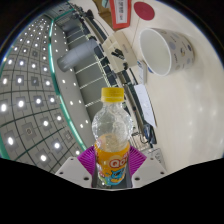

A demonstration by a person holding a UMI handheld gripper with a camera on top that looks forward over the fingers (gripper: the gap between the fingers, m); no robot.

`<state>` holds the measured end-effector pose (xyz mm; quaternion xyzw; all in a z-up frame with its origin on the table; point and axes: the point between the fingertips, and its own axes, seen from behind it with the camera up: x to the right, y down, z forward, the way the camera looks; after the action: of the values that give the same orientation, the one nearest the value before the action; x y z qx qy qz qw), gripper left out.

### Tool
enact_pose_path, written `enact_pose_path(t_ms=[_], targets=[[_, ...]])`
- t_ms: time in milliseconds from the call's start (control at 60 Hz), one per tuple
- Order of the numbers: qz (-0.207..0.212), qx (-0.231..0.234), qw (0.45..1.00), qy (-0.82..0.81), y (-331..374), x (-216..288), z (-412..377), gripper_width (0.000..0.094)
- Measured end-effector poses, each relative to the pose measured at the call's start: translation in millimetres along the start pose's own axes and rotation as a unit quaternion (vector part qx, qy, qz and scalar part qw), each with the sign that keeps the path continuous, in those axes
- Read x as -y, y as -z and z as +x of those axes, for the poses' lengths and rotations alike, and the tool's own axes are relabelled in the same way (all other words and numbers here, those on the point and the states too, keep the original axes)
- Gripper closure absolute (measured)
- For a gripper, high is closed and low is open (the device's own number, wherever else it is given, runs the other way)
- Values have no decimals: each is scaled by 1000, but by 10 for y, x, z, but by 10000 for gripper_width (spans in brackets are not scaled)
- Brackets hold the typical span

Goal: Pour water

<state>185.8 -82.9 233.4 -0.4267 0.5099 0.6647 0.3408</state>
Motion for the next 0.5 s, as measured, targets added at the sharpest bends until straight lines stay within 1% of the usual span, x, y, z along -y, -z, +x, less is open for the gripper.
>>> enact_pose_path(t_ms=[83,133,150,167,233,250,267,300,367,383,450,500], targets=[[10,6,997,-76,-53,326,146,539],[23,0,994,-107,-28,497,246,541],[23,-1,993,-113,52,539,231,541],[21,0,993,-117,-28,602,250,539],[21,-12,992,-125,-9,649,340,540],[19,-12,991,-128,113,615,311,540],[18,-14,992,-126,3,701,344,539],[14,-18,992,-124,15,697,352,540],[3,-22,992,-122,15,652,305,541],[0,-23,992,-124,131,617,243,542],[-9,-22,992,-122,42,601,149,543],[-21,-30,995,-93,38,634,84,542]])
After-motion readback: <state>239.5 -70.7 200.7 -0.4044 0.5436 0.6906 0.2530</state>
